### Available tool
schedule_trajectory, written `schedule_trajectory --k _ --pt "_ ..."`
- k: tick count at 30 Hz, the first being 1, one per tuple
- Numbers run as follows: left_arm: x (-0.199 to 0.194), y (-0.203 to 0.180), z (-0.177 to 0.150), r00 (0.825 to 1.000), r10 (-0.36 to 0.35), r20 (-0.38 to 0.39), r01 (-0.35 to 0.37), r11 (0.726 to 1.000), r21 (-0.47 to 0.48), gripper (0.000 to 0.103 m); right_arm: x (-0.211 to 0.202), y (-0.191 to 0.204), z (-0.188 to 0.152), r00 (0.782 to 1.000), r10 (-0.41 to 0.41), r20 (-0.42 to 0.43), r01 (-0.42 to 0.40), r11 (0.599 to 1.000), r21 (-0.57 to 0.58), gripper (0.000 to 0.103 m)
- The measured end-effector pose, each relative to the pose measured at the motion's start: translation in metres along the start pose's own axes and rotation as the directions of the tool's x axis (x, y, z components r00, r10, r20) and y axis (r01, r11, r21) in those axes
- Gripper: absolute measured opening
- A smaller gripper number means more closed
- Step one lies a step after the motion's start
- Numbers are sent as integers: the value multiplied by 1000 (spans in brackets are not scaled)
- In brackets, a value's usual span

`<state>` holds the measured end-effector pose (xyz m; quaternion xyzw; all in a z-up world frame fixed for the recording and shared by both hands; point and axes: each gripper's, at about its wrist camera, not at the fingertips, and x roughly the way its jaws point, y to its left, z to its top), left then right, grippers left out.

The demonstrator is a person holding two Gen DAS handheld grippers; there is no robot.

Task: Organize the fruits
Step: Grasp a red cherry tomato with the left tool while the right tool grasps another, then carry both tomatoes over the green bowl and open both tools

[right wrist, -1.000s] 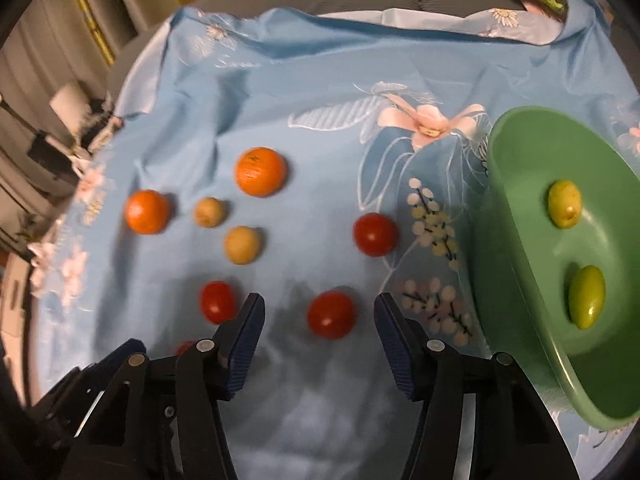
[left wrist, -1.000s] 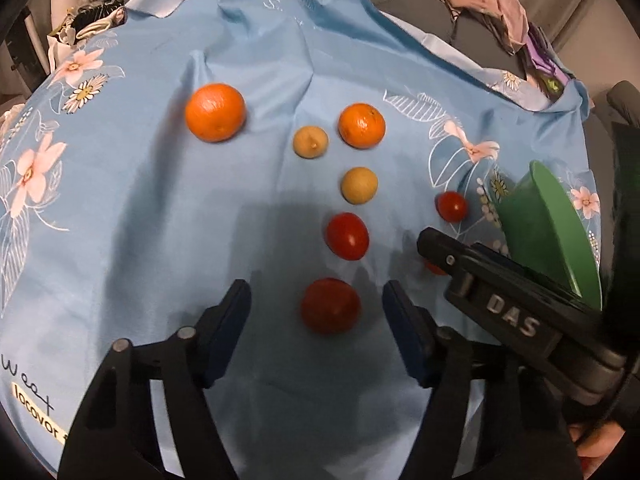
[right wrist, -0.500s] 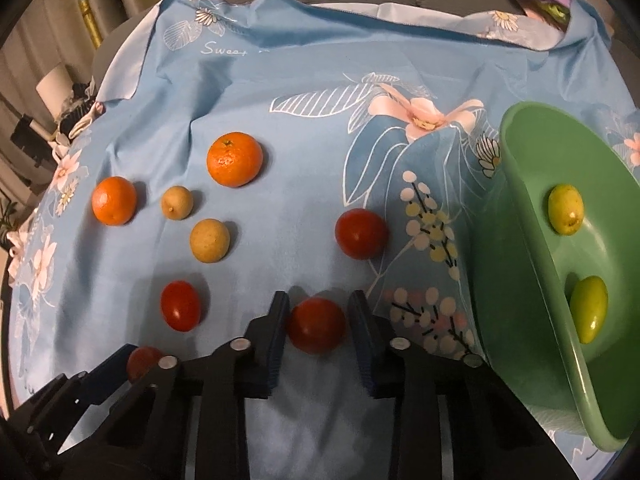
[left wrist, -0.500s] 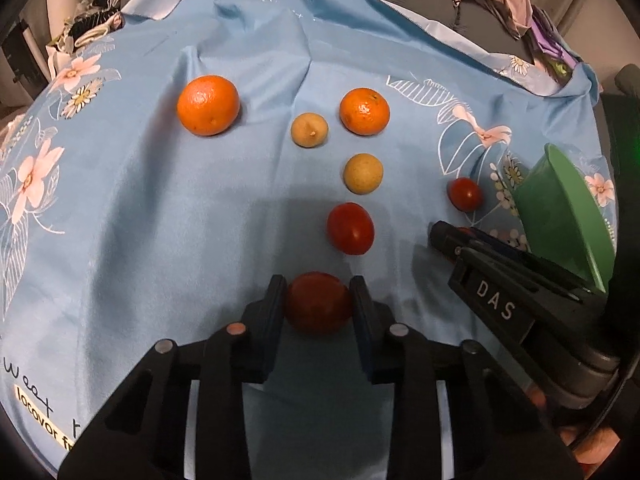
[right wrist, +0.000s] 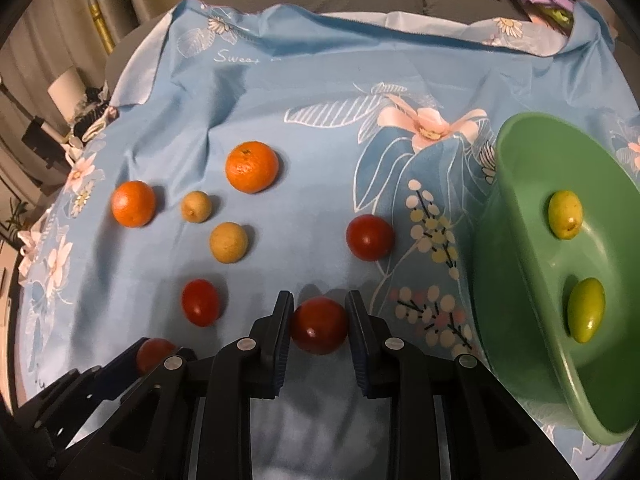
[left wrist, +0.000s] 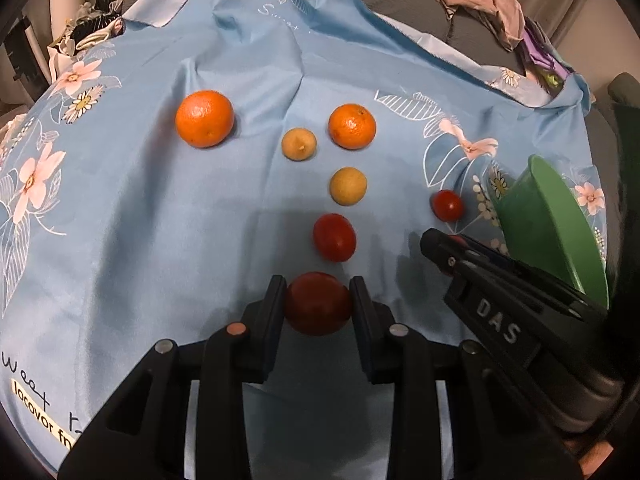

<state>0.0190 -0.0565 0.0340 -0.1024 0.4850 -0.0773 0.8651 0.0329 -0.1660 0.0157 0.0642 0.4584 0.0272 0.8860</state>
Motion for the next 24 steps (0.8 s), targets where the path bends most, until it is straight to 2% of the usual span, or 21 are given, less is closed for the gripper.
schedule_trajectory --k 7,10,18,21,24 --pt "-16 -8 2 998 -24 51 24 1000 12 32 -26 -2 2 996 52 67 -52 999 3 29" --pt "-29 -12 4 995 -26 95 24 999 21 32 -38 -3 3 993 63 99 -64 998 6 29" --pt "-52 -30 10 983 -46 179 35 997 63 32 -77 -20 7 971 101 216 -111 993 37 29" --pt "-56 -40 14 979 -84 186 71 994 78 32 -89 -30 9 962 100 255 -118 991 57 29" --pt "-58 -54 19 977 -81 196 61 993 103 32 -99 -38 10 954 85 286 -110 991 73 29"
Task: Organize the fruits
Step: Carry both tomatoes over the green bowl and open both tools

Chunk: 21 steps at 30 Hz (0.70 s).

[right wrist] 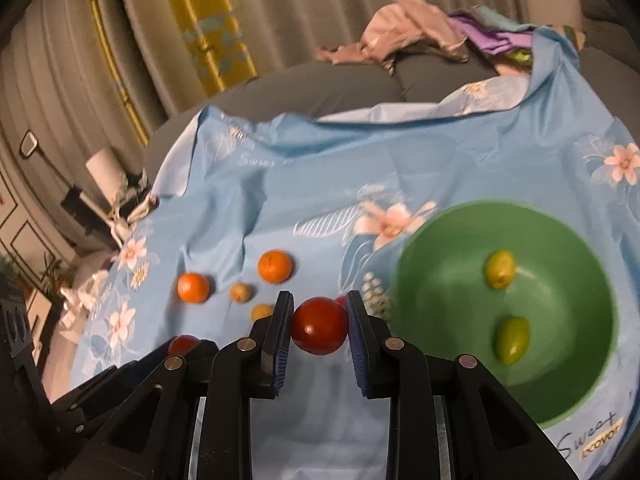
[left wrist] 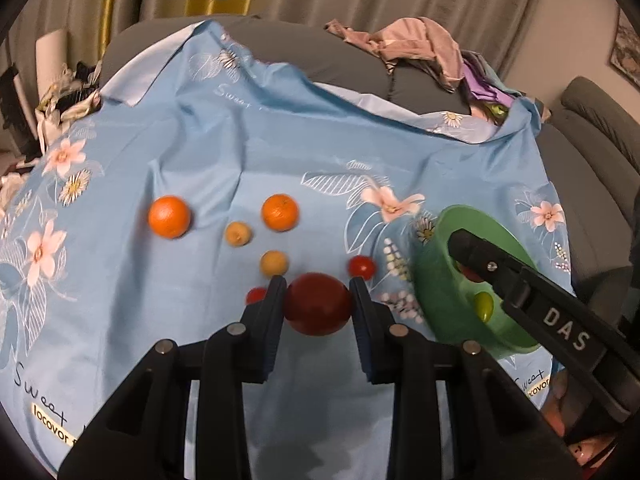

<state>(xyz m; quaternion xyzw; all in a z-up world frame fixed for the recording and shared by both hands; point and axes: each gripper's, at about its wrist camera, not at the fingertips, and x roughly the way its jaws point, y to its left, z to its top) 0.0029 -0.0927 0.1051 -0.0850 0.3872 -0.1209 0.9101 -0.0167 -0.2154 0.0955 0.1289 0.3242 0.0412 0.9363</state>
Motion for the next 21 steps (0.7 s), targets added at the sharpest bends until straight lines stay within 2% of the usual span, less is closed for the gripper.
schedule_trajectory --k 9,21 --pt "9 -55 13 999 -37 15 35 993 111 32 -26 -44 11 996 -45 80 37 994 106 29" --pt "45 -118 13 995 -90 -36 96 970 223 32 -34 -103 8 991 -115 75 91 961 261 29"
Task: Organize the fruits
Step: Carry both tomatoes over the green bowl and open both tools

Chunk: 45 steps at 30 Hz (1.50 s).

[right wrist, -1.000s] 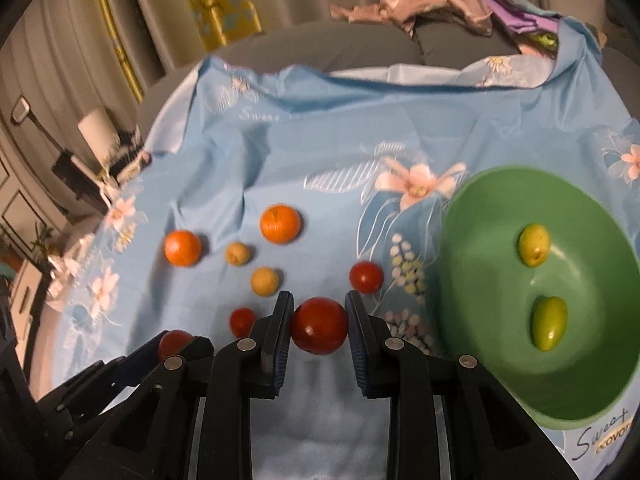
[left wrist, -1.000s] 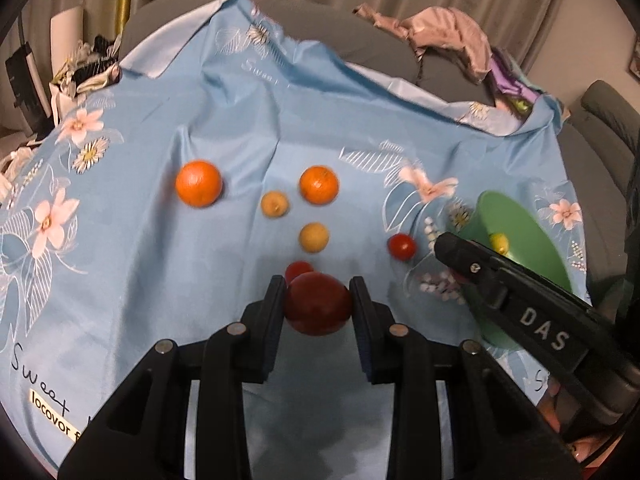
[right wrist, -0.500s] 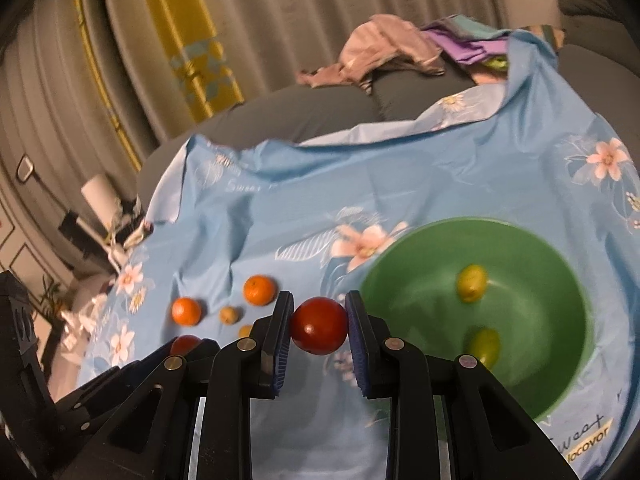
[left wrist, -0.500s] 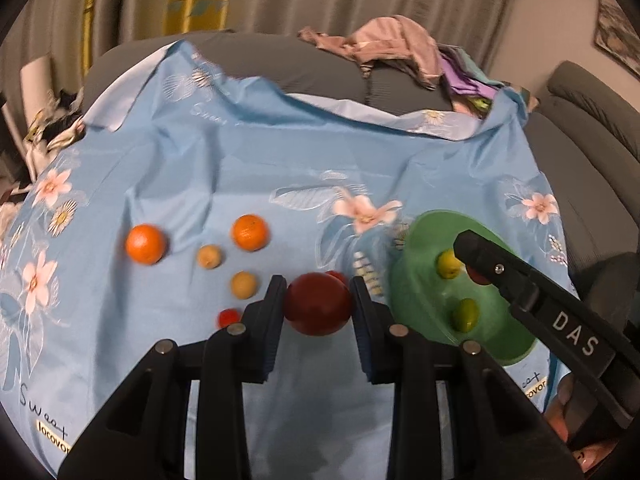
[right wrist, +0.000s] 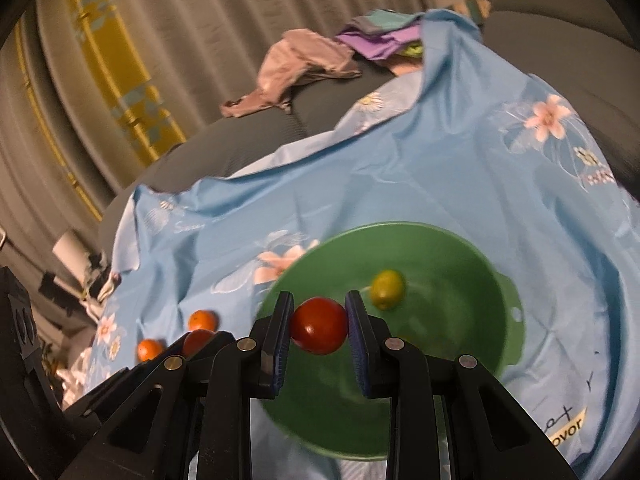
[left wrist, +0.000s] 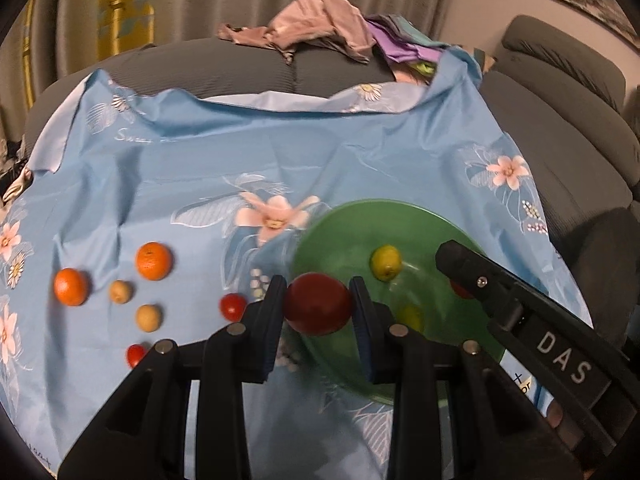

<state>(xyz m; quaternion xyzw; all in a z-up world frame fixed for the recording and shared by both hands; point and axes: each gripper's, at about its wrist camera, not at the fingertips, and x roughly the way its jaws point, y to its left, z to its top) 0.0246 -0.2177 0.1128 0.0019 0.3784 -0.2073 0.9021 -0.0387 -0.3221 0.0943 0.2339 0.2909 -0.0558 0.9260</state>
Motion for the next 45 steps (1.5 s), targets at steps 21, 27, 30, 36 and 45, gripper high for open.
schedule_trajectory --k 21,27,30,36,45 --pt "32 -37 -5 997 -33 -64 38 997 66 32 14 -40 1 995 -80 -57 86 989 119 30" --pt "37 -42 -6 996 -38 -75 43 996 74 32 18 -43 1 994 -84 -72 93 988 127 30" --pt "38 -46 -8 996 -40 -80 47 995 86 32 19 -44 1 993 -89 -77 99 987 126 30" --pt "39 -47 -7 995 -49 -86 56 995 82 32 23 -45 1 990 -104 -92 116 985 128 30" --pt "24 -42 -8 996 -67 -59 72 994 85 55 15 -44 3 993 -104 -55 111 986 126 36"
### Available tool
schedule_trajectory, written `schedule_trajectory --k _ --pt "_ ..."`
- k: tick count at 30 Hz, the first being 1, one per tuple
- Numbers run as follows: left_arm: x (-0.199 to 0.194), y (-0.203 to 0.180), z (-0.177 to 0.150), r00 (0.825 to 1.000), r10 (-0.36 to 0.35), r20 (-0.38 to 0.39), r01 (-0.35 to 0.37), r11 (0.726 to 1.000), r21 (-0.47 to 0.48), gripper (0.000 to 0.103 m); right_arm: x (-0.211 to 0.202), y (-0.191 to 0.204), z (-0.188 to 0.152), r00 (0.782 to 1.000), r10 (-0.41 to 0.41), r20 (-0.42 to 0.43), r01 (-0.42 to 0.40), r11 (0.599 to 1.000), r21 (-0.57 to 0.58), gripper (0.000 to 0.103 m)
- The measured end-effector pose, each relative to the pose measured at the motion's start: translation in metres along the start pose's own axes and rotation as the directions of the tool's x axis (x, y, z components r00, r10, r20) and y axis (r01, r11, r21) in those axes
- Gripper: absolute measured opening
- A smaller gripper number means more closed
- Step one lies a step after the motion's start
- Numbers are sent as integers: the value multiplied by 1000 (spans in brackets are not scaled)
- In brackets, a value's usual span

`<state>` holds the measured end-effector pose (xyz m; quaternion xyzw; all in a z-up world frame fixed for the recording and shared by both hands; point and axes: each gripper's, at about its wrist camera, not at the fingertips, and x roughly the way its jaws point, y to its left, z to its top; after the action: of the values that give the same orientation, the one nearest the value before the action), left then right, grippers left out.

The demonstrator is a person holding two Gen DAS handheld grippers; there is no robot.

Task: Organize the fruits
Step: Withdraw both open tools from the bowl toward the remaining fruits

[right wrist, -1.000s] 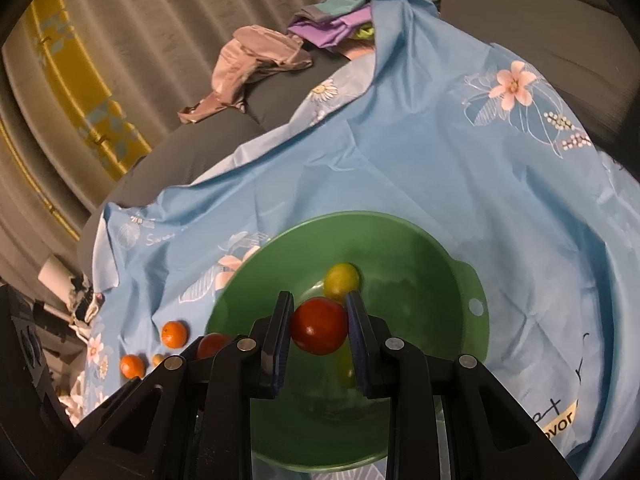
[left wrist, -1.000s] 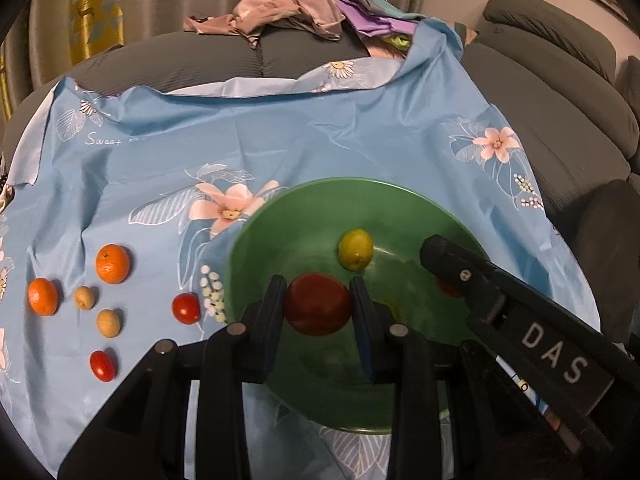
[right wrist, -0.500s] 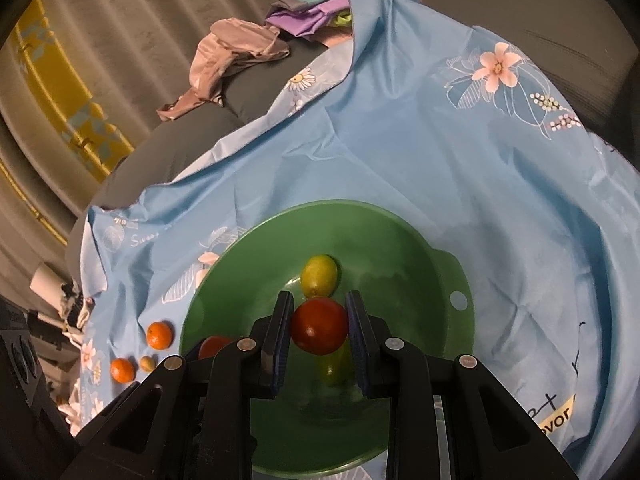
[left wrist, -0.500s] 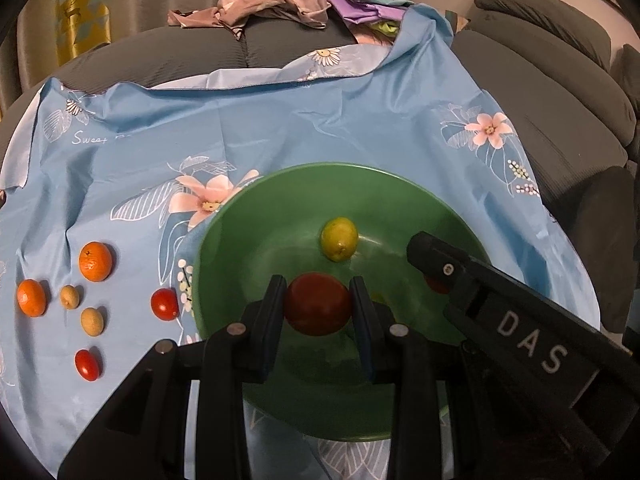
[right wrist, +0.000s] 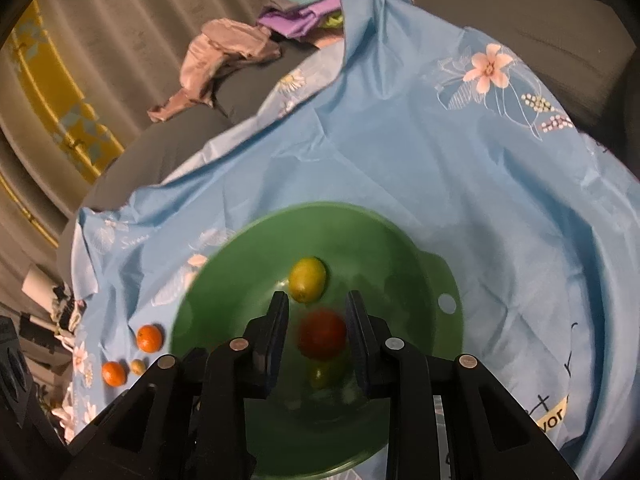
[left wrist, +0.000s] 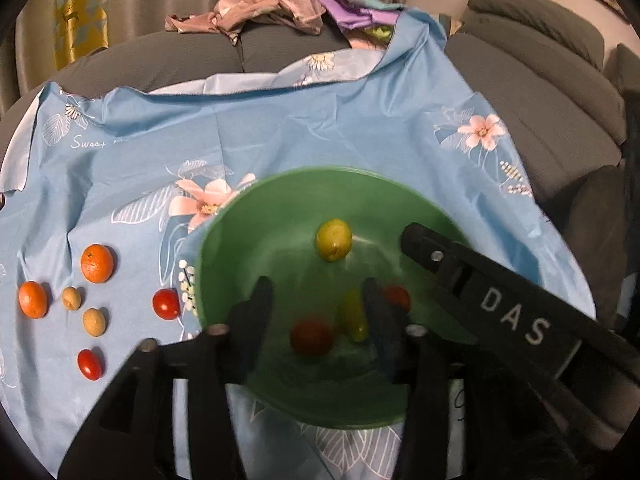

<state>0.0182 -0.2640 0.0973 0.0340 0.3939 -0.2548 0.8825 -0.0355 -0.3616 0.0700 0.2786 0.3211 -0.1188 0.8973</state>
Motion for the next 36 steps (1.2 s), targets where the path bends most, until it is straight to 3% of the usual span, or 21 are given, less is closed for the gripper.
schedule_trajectory --k 1,3,7,14,19,23,26,28,36 --pt "-5 3 1 1000 -12 10 12 1000 -10 61 -1 1 0 1000 3 3 -3 1000 -2 49" --pt "-16 9 1 1000 -11 21 12 1000 -23 68 -4 3 0 1000 8 19 -8 1000 -4 60" --pt "-36 26 0 998 29 47 -27 999 -35 79 -6 8 0 999 16 31 -15 1000 -15 60" --pt "-72 79 -13 989 136 66 -128 986 -104 86 -9 27 -4 999 32 36 -30 998 -64 60" --pt "-86 127 -36 970 233 67 -214 953 -212 92 -11 49 -11 995 94 21 -90 989 -119 61" --pt "-84 157 -46 974 225 29 -206 929 -308 92 -8 71 -21 989 146 -14 -146 973 -177 61" --pt "-87 170 -49 965 260 28 -234 907 -350 92 -6 85 -28 984 172 -39 -176 960 -218 61" --pt "-88 178 -51 963 268 20 -241 896 -373 99 -2 95 -33 981 186 -61 -195 950 -242 69" --pt "-87 193 -59 962 272 -5 -252 883 -396 100 7 122 -54 977 176 -119 -206 925 -320 76"
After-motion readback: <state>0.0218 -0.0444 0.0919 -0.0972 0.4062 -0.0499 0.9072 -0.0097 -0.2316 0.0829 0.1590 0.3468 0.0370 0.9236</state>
